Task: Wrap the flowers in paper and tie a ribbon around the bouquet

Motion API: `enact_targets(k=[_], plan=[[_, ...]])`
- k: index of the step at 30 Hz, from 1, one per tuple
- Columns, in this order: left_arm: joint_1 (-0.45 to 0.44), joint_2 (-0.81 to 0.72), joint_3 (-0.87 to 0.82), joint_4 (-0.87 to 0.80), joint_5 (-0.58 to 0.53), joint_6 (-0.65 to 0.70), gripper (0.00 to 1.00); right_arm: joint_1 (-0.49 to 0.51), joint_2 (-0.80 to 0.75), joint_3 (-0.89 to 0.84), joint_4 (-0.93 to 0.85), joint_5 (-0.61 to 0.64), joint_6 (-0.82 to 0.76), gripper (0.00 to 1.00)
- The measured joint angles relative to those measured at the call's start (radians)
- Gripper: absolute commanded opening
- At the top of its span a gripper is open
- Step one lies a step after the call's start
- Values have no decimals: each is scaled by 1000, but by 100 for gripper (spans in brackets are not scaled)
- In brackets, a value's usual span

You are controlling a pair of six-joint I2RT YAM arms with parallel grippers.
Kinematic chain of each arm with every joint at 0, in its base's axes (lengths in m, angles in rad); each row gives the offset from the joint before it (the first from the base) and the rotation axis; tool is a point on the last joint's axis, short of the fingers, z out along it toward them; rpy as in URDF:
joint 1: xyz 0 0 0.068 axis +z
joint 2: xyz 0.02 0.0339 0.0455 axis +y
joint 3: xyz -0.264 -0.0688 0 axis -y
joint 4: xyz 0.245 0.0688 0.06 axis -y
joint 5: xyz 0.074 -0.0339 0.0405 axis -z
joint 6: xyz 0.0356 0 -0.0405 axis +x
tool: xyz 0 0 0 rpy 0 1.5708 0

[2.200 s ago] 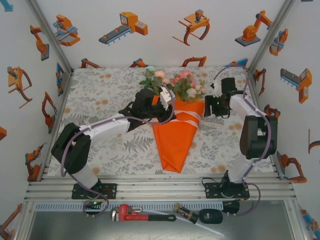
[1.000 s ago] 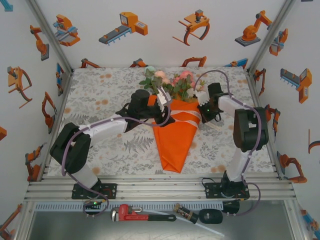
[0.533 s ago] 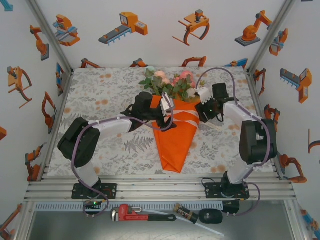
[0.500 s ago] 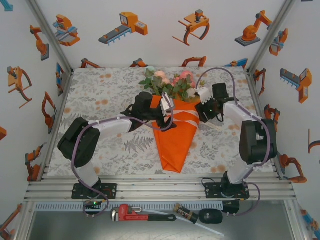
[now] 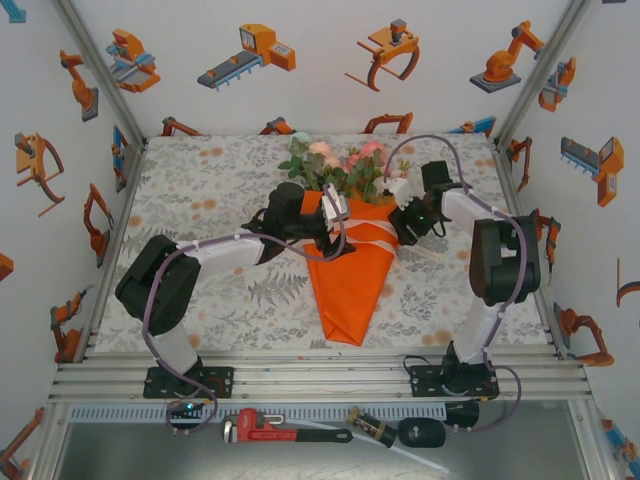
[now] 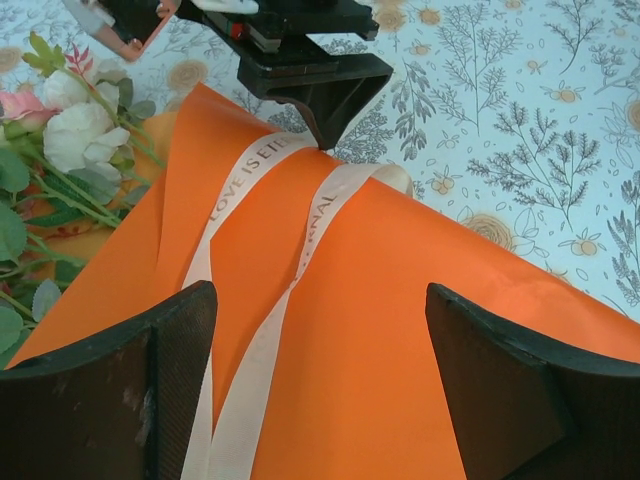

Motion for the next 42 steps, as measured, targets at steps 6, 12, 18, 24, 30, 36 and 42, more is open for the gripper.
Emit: enact_targets(k=[6, 12, 18, 24, 30, 36, 42], plan=[[0, 10, 0, 2, -3, 0, 78, 0, 65, 70, -80, -1, -48, 47], [0, 10, 0, 2, -6, 0, 78, 7, 96, 112, -126, 7, -73, 28], [0, 10, 0, 2, -19, 0, 78, 18, 98, 117, -145, 10, -82, 1], [0, 31, 48, -62, -36, 68, 78, 19, 3, 114, -159, 10, 21, 0], [-1, 141, 189, -128, -42, 162, 79, 19, -261, 85, -59, -27, 275, 0], [-1, 251, 284, -231, -7, 233, 78, 19, -359, 21, 122, -83, 550, 0], [-3, 296, 328, -323, 6, 281, 62, 19, -353, -24, 187, -97, 695, 0]])
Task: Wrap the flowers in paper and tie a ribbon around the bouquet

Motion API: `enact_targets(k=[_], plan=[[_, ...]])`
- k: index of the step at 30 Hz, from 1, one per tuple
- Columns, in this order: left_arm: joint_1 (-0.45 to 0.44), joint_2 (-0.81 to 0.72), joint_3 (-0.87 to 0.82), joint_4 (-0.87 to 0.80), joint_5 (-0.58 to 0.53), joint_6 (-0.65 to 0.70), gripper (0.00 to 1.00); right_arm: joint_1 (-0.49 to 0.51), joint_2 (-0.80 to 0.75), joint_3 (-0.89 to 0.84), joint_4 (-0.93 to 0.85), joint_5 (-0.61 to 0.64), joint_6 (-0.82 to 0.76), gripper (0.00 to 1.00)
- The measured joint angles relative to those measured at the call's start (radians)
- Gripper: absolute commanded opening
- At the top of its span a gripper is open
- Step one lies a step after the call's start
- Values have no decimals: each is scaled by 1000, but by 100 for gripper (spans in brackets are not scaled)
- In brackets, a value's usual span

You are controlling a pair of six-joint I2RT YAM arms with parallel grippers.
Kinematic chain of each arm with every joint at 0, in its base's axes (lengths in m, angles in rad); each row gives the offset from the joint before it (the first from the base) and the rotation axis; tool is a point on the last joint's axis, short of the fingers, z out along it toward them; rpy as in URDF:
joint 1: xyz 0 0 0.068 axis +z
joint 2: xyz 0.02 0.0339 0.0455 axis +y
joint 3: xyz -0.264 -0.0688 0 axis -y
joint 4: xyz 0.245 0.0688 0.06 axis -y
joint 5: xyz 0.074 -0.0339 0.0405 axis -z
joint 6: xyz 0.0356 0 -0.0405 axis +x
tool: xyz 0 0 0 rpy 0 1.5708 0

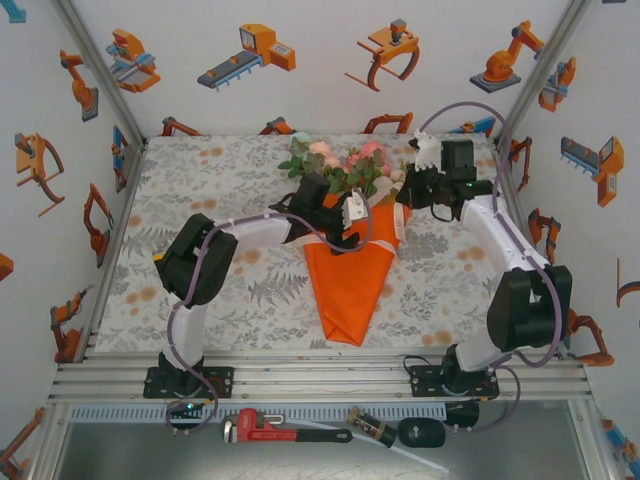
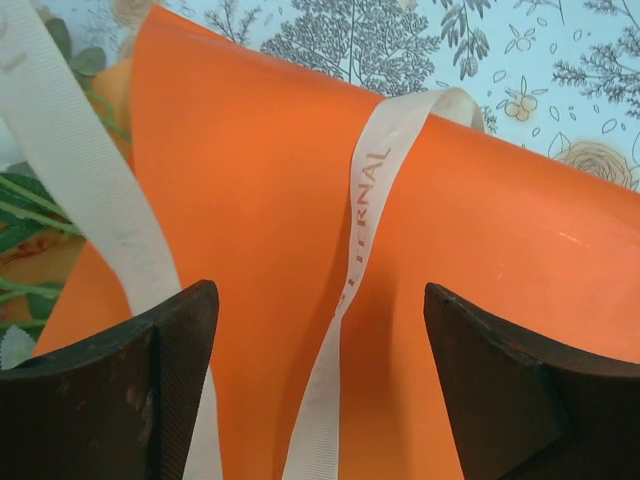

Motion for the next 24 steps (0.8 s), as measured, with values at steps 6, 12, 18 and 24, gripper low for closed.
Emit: enact_targets(k=[6, 12, 18, 24], plan=[[-4, 41, 31, -57, 2, 34, 43, 0, 0, -24, 56, -5, 74, 0], [-6, 72, 53, -100, 4, 48, 18, 0, 0, -28, 77, 2, 115, 0], [-7, 61, 39, -85, 8, 47, 5, 5, 10, -37, 133, 7, 195, 0], [-45, -31, -23, -80, -12, 51, 5, 47, 61, -55, 207, 21, 290, 0]])
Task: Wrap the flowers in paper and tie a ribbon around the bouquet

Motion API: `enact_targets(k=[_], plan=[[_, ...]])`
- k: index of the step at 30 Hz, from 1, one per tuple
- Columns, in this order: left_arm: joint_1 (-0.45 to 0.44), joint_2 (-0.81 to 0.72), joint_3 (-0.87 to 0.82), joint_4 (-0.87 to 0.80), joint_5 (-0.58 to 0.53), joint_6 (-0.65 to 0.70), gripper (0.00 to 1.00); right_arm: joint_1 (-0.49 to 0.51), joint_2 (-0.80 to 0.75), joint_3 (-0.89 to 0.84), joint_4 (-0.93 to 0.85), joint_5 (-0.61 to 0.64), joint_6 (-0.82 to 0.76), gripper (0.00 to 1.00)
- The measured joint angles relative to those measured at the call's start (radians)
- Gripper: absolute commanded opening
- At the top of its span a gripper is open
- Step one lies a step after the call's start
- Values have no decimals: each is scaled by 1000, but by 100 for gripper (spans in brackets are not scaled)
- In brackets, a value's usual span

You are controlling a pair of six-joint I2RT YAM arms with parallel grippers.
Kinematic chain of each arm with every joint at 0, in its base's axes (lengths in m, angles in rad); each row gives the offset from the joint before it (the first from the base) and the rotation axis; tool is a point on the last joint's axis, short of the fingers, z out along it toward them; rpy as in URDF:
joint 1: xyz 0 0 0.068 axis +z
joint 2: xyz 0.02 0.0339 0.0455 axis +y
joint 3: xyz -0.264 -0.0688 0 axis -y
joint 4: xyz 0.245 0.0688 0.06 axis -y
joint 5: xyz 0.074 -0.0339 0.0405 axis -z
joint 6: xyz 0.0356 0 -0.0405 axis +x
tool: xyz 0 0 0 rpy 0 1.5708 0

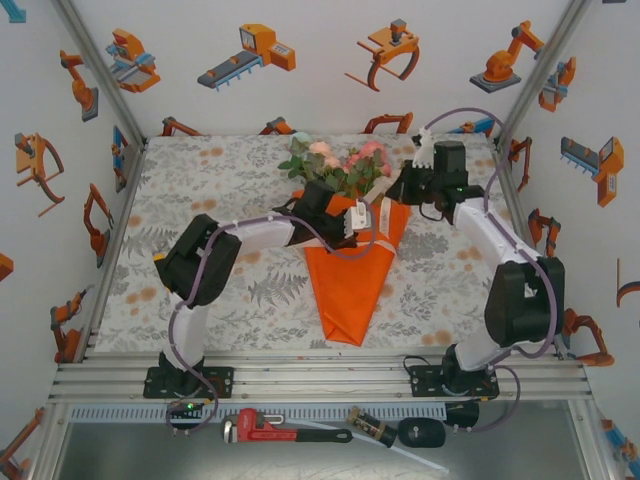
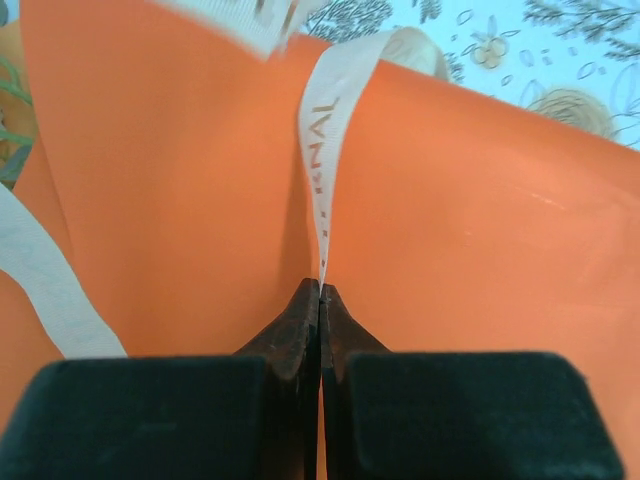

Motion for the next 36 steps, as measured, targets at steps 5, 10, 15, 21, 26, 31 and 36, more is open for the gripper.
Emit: enact_targets(k=[5, 10, 15, 21, 26, 31, 36], plan=[[-55, -69, -13, -19, -36, 41, 5, 39, 70, 0, 35, 0, 35, 0], [-69, -74, -22, -26, -65, 66, 4, 56, 104, 0, 41, -6, 43, 0], [-64, -82, -44, -3, -85, 69, 4, 57, 103, 0, -8, -31, 18, 0], [-53, -99, -83, 94, -104, 42, 4, 57, 103, 29, -237, -89, -52, 0], [-42, -104, -94, 155, -103, 13, 4, 57, 103, 63, -408, -106, -90, 29], [-40, -104, -94, 180, -103, -4, 4, 57, 93, 100, -462, -74, -94, 34], [-40, -104, -95, 199, -103, -21, 4, 57, 46, 107, -477, -16, -94, 33]])
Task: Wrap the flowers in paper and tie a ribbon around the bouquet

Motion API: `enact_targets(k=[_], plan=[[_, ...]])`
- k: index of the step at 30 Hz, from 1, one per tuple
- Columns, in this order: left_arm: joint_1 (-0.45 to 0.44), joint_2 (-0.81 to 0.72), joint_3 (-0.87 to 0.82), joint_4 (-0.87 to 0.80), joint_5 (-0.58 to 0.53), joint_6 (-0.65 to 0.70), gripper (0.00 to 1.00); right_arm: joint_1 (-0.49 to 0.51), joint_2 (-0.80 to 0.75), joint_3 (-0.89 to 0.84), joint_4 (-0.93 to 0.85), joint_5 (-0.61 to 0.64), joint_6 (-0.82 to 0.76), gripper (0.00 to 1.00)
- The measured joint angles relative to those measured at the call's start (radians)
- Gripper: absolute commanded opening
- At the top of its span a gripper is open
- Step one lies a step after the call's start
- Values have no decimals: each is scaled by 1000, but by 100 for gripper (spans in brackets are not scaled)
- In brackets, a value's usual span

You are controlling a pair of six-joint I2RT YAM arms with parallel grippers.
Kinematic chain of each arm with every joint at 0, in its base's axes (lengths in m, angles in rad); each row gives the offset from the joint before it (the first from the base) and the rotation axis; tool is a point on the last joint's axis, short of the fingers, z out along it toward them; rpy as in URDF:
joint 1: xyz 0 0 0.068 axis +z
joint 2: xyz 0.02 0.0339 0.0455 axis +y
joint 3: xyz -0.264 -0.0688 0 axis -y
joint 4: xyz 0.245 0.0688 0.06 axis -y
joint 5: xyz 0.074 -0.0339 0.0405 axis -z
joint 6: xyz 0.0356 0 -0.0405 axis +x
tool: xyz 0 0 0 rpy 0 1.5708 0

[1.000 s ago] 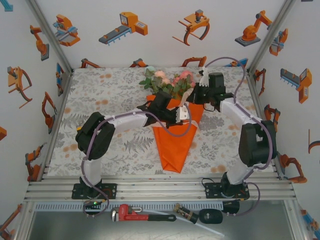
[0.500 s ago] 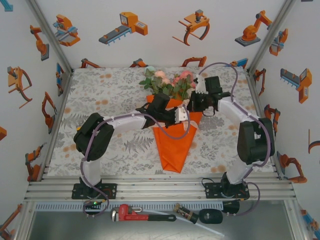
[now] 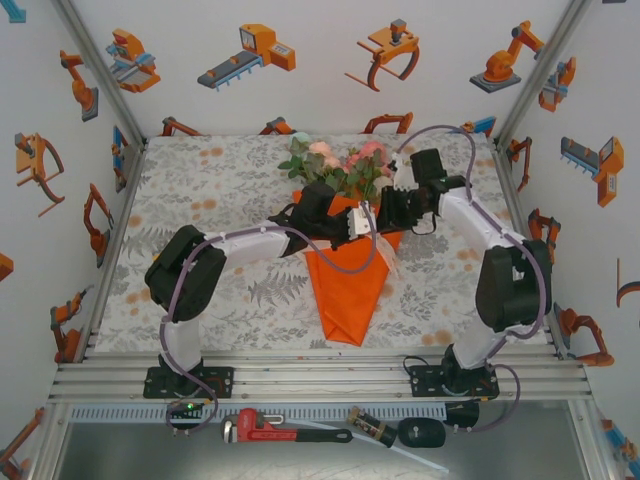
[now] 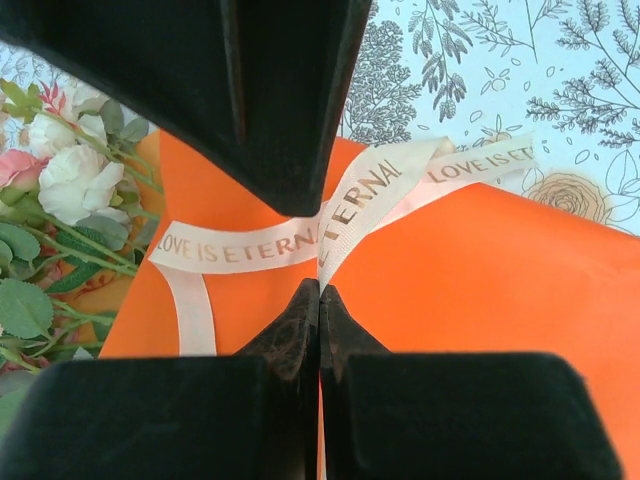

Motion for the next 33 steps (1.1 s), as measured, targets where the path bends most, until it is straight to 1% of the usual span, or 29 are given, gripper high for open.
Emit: enact_targets(k=[4, 6, 12, 14, 16, 18, 20, 28, 33], plan=[[0, 0, 0, 18, -1, -18, 4, 0, -81, -52, 31, 53, 29, 33], [0, 1, 0, 29, -3, -30, 4, 0, -158, -126, 64, 81, 59, 33], [0, 14, 0, 67, -17, -68, 4, 1, -472, -425, 199, 192, 195, 34], [0, 24, 0, 71, -23, -79, 4, 3, -544, -525, 248, 225, 232, 40], [0, 32, 1, 71, -24, -86, 4, 3, -568, -589, 271, 249, 250, 44], [0, 37, 1, 71, -24, -90, 4, 3, -563, -631, 282, 266, 251, 47], [0, 42, 2, 71, -26, -94, 4, 3, -543, -641, 280, 280, 241, 47], [0, 49, 19, 72, -35, -105, 4, 21, -355, -641, 335, 298, 195, 46], [1, 49, 19, 77, -39, -108, 4, 44, -274, -638, 364, 320, 180, 46]])
